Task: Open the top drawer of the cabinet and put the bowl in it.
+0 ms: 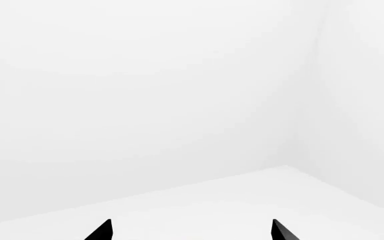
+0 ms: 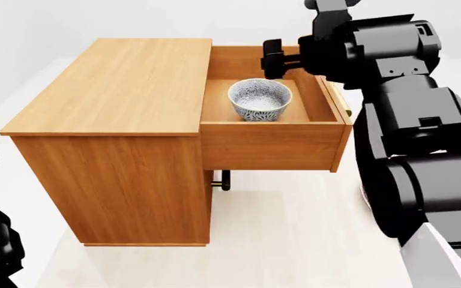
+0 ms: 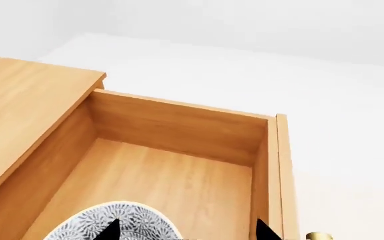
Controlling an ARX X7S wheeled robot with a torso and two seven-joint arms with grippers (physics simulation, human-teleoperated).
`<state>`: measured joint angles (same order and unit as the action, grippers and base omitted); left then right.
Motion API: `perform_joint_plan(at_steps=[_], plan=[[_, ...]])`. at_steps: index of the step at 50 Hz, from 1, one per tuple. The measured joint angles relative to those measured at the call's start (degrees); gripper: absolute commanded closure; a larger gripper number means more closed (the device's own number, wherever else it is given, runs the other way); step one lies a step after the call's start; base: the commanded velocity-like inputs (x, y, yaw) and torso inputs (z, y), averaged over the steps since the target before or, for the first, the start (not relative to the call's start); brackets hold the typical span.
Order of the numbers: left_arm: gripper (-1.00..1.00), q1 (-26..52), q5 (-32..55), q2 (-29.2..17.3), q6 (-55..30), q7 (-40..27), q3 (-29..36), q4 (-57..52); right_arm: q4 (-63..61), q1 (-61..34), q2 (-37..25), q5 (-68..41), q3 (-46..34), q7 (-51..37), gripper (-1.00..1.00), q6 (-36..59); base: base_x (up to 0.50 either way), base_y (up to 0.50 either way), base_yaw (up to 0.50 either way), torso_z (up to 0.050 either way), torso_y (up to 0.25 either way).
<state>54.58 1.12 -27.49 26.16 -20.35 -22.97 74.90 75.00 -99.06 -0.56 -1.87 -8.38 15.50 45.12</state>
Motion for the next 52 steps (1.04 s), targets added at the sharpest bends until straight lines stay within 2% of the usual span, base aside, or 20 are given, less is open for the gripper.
perform_joint_plan(at_steps=[17, 21, 30, 37, 44, 52], plan=[[-1.00, 0.3, -0.4, 0.3, 0.1, 0.3, -0.2, 0.0, -2.7, -3.9, -0.6, 1.4, -2.8, -10.3, -1.00, -12.9, 0.00, 0.00, 0.00, 0.000, 0.000], [-1.00, 0.5, -0.5, 0.3, 0.0, 0.2, -0.2, 0.0, -15.2, 0.5, -1.9, 0.5, -2.1, -12.3, -1.00, -7.5, 0.00, 0.00, 0.00, 0.000, 0.000], [-1.00, 0.8, -0.8, 0.5, -0.5, 0.0, -0.1, -0.4, -55.1, 14.4, -4.9, -1.9, 1.0, -15.8, -1.00, 7.1, 0.00, 0.00, 0.00, 0.000, 0.000], [-1.00, 0.1, -0.5, 0.8, -2.2, -0.2, -0.3, -2.7, -81.8, 27.5, -6.6, -2.8, 2.4, -18.1, -1.00, 13.4, 0.00, 0.00, 0.00, 0.000, 0.000], [-1.00, -1.5, 0.0, 1.2, -4.9, -0.4, -0.8, -6.8, -100.1, 41.5, -7.2, -2.8, 3.1, -20.6, -1.00, 12.8, 0.00, 0.00, 0.00, 0.000, 0.000], [-1.00, -2.1, 0.2, 1.4, -6.2, -0.7, -1.0, -8.4, -110.1, 55.4, -7.6, -1.3, 2.6, -23.7, -1.00, 4.4, 0.00, 0.00, 0.00, 0.000, 0.000]])
